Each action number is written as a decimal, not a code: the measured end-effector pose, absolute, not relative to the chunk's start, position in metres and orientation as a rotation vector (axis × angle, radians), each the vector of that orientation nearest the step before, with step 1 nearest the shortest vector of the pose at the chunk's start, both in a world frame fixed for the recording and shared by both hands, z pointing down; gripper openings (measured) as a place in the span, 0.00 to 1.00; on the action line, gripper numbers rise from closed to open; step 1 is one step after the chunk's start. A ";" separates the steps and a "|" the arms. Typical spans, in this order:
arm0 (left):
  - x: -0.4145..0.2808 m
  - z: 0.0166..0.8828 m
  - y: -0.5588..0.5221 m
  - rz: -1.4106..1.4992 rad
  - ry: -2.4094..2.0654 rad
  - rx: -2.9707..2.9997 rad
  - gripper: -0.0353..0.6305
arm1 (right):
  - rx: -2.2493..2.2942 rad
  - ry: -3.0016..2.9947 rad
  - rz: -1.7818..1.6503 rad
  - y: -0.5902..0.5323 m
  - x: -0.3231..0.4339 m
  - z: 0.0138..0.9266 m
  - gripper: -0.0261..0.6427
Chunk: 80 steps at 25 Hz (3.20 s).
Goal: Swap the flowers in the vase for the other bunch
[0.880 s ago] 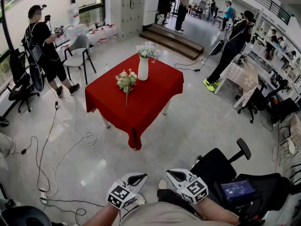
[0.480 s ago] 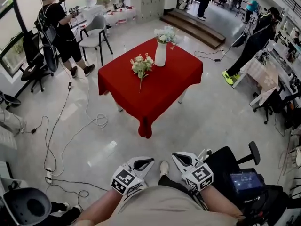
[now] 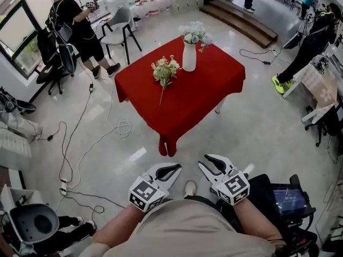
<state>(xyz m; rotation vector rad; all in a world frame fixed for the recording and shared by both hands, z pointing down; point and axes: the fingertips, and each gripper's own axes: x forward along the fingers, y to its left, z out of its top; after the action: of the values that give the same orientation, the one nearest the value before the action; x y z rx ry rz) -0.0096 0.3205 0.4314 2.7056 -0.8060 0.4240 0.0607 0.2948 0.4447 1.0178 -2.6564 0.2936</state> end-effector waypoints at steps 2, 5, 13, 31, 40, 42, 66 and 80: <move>0.003 0.427 0.305 0.408 -0.839 2.700 0.06 | 1.002 -2.664 0.293 0.279 0.074 0.446 0.24; 0.015 0.425 0.287 0.413 -0.861 2.678 0.06 | 0.995 -2.673 0.322 0.258 0.088 0.450 0.24; 0.024 0.446 0.236 0.460 -0.770 2.646 0.06 | 1.066 -2.650 0.376 0.186 0.104 0.468 0.26; -0.037 0.417 0.055 0.343 -0.799 2.719 0.06 | 1.386 -2.520 0.270 -0.080 0.089 0.437 0.54; -0.049 0.408 -0.012 0.296 -1.030 2.635 0.06 | 1.471 -2.588 0.383 -0.211 0.112 0.431 0.70; -0.043 0.407 -0.025 0.305 -1.058 2.623 0.06 | 1.449 -2.620 0.369 -0.233 0.113 0.433 0.72; 0.009 0.413 -0.103 0.394 -1.200 2.533 0.06 | 1.256 -3.107 0.847 -0.332 0.124 0.369 0.84; -0.002 0.417 -0.095 0.402 -1.274 2.479 0.06 | 1.130 -3.130 1.033 -0.339 0.118 0.387 0.49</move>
<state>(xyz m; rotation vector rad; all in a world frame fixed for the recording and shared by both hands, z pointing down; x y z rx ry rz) -0.0018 -0.0951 0.4169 2.4794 -1.2737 0.4020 0.1176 -0.3389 0.3868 1.1302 -3.1300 1.0329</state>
